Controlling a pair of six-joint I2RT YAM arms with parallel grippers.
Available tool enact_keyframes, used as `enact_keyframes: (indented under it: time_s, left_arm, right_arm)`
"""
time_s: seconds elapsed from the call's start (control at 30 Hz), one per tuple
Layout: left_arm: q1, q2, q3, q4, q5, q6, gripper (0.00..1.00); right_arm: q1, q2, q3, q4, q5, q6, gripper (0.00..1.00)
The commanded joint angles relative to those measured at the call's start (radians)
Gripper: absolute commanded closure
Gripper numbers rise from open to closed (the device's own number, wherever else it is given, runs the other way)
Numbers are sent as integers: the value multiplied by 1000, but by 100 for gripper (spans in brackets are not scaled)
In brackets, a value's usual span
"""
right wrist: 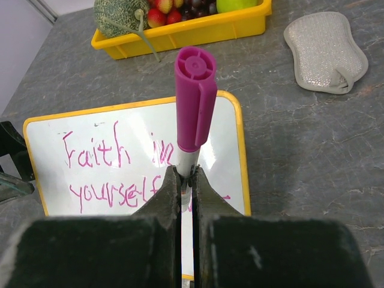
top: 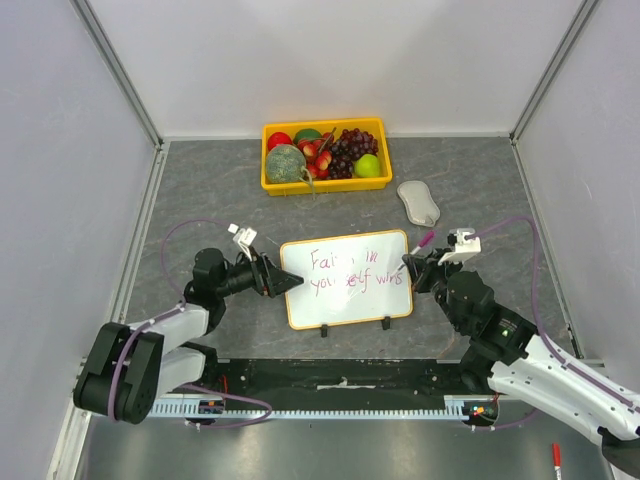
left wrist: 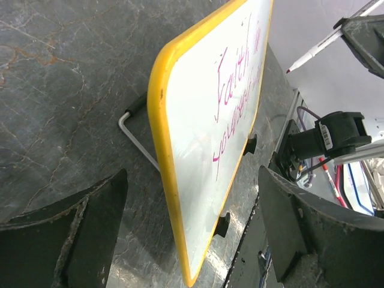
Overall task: Write a sentence on the whiteboard
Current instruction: Write a sentence on the whiteboard, then put down the whiteboard marker at the corner of the board.
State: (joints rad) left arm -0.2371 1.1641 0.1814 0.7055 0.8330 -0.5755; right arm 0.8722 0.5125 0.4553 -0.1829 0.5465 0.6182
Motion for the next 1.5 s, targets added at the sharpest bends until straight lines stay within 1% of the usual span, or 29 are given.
enact_keyframes:
  time_s: [0.0,0.07,0.3,0.53,0.7,0.83,1.03,1.2,1.27,1.47]
  left_arm:
    - [4,-82,-11,-26,-47,54,7]
    - [4,-131,-16,-58,-69,58,6]
    - [4,-346,-49,-178,-236,51,5]
    - [4,-598,-5,-423,-396,49,4]
    - [4,-688,82,-601,-488,40,3]
    - [4,-656,191,-728,-534,22,4]
    - [4,-525,412,-911,-544,13,4]
    - [2,-475,562,-1005,-525,2,3]
    - [4,-471,593,-1023,-509,14,3]
    - [2,-481,615,-1052,-541,57,2]
  right_arm:
    - [-2,6,43,-3,-31,26,100]
    - [-4,9,46,-16,-48,40,100]
    - [-2,24,52,-32,-98,75,100]
    - [-2,27,65,-67,-151,104,100]
    - [-1,18,57,-99,-192,155,100]
    - [-2,11,48,-136,-232,195,100]
    - [-1,-40,23,-202,-255,261,100]
    - [-2,-97,0,-259,-279,328,100]
    - [-2,-117,-7,-288,-301,354,100]
    - [-2,-179,-24,-437,-349,437,100]
